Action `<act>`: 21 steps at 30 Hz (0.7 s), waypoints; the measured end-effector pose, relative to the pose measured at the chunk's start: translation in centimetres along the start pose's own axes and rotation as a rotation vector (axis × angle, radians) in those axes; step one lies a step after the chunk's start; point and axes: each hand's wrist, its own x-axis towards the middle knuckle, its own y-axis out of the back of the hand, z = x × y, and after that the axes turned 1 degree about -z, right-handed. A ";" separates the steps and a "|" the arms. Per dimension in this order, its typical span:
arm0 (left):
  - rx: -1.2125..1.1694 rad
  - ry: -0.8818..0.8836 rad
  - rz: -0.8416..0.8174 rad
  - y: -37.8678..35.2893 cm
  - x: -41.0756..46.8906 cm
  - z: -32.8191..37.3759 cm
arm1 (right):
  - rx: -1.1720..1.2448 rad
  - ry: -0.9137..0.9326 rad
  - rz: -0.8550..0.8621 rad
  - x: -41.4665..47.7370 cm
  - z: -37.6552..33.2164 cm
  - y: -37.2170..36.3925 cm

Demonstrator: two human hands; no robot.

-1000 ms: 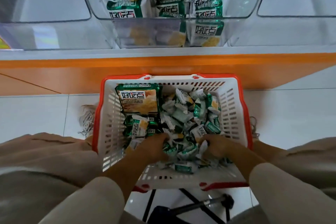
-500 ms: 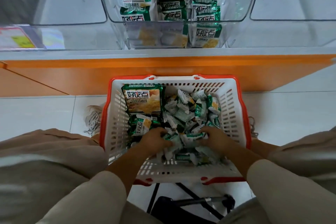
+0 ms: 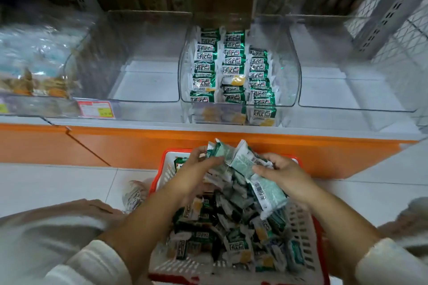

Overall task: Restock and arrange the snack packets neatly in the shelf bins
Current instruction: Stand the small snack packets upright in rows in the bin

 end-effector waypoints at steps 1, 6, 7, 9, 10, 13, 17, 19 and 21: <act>-0.036 -0.002 -0.044 -0.2 -0.6 1.1 | -0.038 0.020 -0.005 -0.2 -1.2 0.3; 0.122 -0.107 -0.076 -2.5 -2.9 6.0 | -0.289 0.137 -0.061 -1.0 -7.2 0.5; 0.139 -0.132 -0.066 -2.9 -3.1 6.8 | -0.318 0.159 -0.070 -1.0 -8.1 0.5; 0.146 -0.191 -0.036 -3.4 -3.3 8.4 | -0.311 0.208 -0.067 -1.0 -9.5 0.8; 0.139 -0.227 -0.022 -3.5 -3.4 9.1 | -0.279 0.226 -0.044 -0.9 -10.0 0.9; 0.063 -0.286 0.030 -3.3 -3.1 10.2 | -0.060 0.242 0.121 -0.1 -10.6 1.6; -0.035 -0.273 0.047 -3.1 -2.3 9.7 | 0.228 0.231 0.349 1.9 -10.9 1.1; -0.086 -0.284 0.038 -3.4 -2.3 9.4 | 0.261 0.238 0.404 2.7 -11.1 0.4; -0.124 -0.294 0.027 -3.4 -2.3 9.2 | 0.238 0.261 0.457 3.1 -11.3 -0.2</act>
